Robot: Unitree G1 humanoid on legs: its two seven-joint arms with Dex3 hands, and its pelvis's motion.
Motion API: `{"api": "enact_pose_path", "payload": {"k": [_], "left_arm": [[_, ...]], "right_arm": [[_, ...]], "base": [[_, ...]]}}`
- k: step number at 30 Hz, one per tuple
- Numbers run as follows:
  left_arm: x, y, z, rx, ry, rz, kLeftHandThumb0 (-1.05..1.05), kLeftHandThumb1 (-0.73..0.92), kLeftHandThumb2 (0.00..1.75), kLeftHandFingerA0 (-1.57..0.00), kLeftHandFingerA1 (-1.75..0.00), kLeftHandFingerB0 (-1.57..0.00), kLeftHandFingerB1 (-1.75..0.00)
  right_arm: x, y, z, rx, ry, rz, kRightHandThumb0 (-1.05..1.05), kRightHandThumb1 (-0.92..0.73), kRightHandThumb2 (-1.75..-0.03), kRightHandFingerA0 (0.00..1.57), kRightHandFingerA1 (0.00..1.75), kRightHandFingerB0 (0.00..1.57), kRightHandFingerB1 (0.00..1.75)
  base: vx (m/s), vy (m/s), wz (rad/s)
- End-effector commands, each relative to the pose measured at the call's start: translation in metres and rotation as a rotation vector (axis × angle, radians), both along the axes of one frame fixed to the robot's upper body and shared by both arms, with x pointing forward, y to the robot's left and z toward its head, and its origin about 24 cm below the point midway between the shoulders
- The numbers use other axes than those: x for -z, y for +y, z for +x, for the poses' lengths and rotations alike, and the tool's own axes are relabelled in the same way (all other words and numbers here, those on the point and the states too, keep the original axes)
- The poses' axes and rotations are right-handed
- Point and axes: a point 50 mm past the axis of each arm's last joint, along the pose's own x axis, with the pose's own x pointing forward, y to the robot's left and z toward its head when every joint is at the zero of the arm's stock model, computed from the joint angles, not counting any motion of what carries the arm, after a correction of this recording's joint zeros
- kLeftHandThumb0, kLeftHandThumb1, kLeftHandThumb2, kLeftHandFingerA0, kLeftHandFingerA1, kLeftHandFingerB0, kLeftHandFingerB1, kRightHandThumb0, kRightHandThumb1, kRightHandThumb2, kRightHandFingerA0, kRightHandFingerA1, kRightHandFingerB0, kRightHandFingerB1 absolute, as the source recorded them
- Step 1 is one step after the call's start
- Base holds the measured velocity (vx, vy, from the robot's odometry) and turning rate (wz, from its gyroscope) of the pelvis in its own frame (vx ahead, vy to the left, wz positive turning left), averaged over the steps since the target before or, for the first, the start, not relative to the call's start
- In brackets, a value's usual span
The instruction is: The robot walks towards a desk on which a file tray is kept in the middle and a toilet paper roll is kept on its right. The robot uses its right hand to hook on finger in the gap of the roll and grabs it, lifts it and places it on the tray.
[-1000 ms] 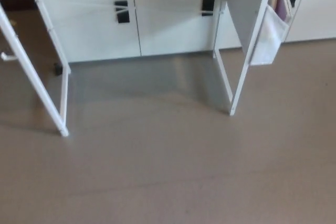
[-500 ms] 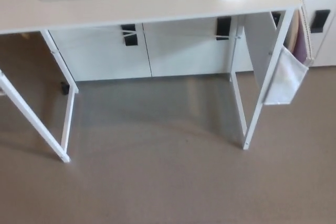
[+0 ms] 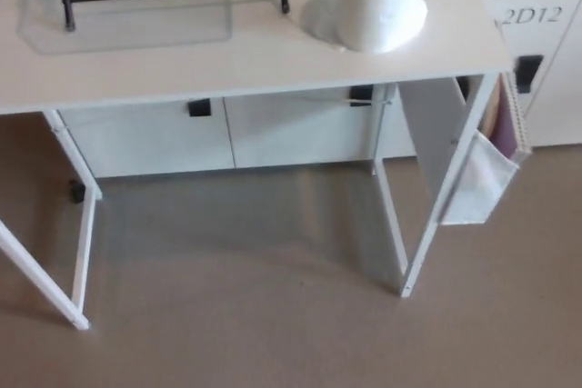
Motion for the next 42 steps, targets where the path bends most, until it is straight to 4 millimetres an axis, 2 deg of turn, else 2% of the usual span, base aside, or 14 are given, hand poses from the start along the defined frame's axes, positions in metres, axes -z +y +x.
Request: {"api": "enact_pose_path", "payload": {"k": [1,2,3,5,14,15,16,26,28,29,31,34,36,42], "left_arm": [[-0.004,0.006,-0.003,-0.02,0.03,0.016,-1.05,0.72,1.23,-0.31,-0.82,-0.07,-0.67],[-0.004,0.006,-0.004,-0.011,0.031,0.016,-1.04,0.92,0.73,-0.19,-0.89,-0.06,-0.75],[-0.004,0.007,-0.004,0.012,0.07,0.047,-0.56,0.46,1.17,-0.04,-0.62,0.0,-0.59],[-0.005,0.007,-0.004,0.015,0.053,0.033,-1.05,0.73,1.25,-0.16,-0.74,-0.07,-0.67],[-0.003,0.006,-0.005,-0.009,0.043,0.029,-1.05,0.71,1.23,-0.23,-0.79,-0.09,-0.68],[-0.004,0.007,-0.005,-0.009,0.045,0.03,-1.05,0.92,0.74,-0.2,-0.9,-0.09,-0.77],[-0.004,0.007,-0.004,-0.002,0.055,0.038,-0.58,0.48,1.18,-0.15,-0.7,0.0,-0.61],[-0.008,0.009,0.001,0.033,0.075,0.061,-0.55,0.47,1.17,-0.07,-0.64,0.0,-0.6],[-0.008,0.009,0.001,0.03,0.071,0.05,-1.03,0.92,0.78,-0.18,-0.84,-0.09,-0.74],[-0.008,0.009,0.002,0.029,0.061,0.052,-1.05,0.74,1.25,-0.21,-0.77,-0.02,-0.64],[-0.008,0.009,0.001,0.007,0.053,0.044,-1.05,0.73,1.25,-0.32,-0.83,-0.01,-0.64],[-0.008,0.009,0.001,0.002,0.048,0.039,-1.05,0.92,0.75,-0.16,-0.84,-0.09,-0.75],[-0.009,0.009,0.001,0.007,0.054,0.04,-0.57,0.45,1.16,-0.04,-0.63,0.0,-0.6],[-0.01,0.009,0.004,0.015,0.042,0.043,-1.05,0.73,1.26,-0.2,-0.76,-0.04,-0.65]], "right_arm": [[-0.003,-0.005,-0.005,0.016,0.024,-0.03,-0.52,-0.53,-0.65,0.27,0.36,0.13,0.32],[-0.004,-0.007,-0.007,-0.002,0.045,-0.059,-0.25,-0.35,-0.89,0.12,0.46,0.06,0.47],[-0.004,-0.007,-0.009,0.06,-0.01,-0.012,-0.24,-0.28,-0.84,0.14,0.46,0.08,0.48],[0.0,-0.004,-0.009,0.084,-0.014,-0.005,-0.24,-0.31,-0.86,0.12,0.46,0.07,0.47],[0.0,-0.003,-0.012,0.04,0.002,-0.032,-0.24,-0.34,-0.88,0.12,0.46,0.07,0.47],[0.002,-0.002,-0.011,0.045,-0.006,-0.03,-0.24,-0.35,-0.88,0.1,0.46,0.06,0.47],[0.002,-0.002,-0.011,0.048,0.001,-0.021,-0.51,-0.51,-0.65,0.29,0.36,0.09,0.31],[0.001,-0.003,-0.017,0.049,-0.006,0.048,-0.24,-0.35,-0.87,0.03,0.43,0.01,0.45],[0.004,0.0,-0.018,0.064,-0.041,0.034,-0.45,-0.49,-0.61,0.27,0.35,0.11,0.3],[0.005,0.001,-0.019,0.068,-0.029,0.011,-0.45,-0.51,-0.62,0.28,0.34,0.13,0.31],[0.006,0.001,-0.018,0.071,-0.016,-0.009,-0.46,-0.52,-0.63,0.27,0.35,0.11,0.31],[0.004,-0.002,-0.021,0.094,-0.029,0.008,-0.46,-0.5,-0.63,0.25,0.34,0.14,0.32],[0.006,0.0,-0.021,0.118,-0.049,0.013,-0.21,-0.36,-0.88,0.11,0.46,0.08,0.47],[0.006,0.0,-0.024,0.118,-0.053,0.023,-0.22,-0.36,-0.88,0.09,0.45,0.06,0.47]], "base": [[0.04,-0.053,0.12],[0.05,-0.131,0.15],[0.03,-0.156,0.08],[0.03,-0.216,0.09],[0.1,-0.097,0.01],[0.11,-0.001,-0.02],[0.09,0.015,-0.05],[0.07,0.137,-0.01],[-0.04,0.041,0.03],[0.0,0.0,0.0],[0.0,0.0,0.0],[0.0,0.0,0.0],[0.0,0.0,0.0],[0.0,0.0,0.0]]}}
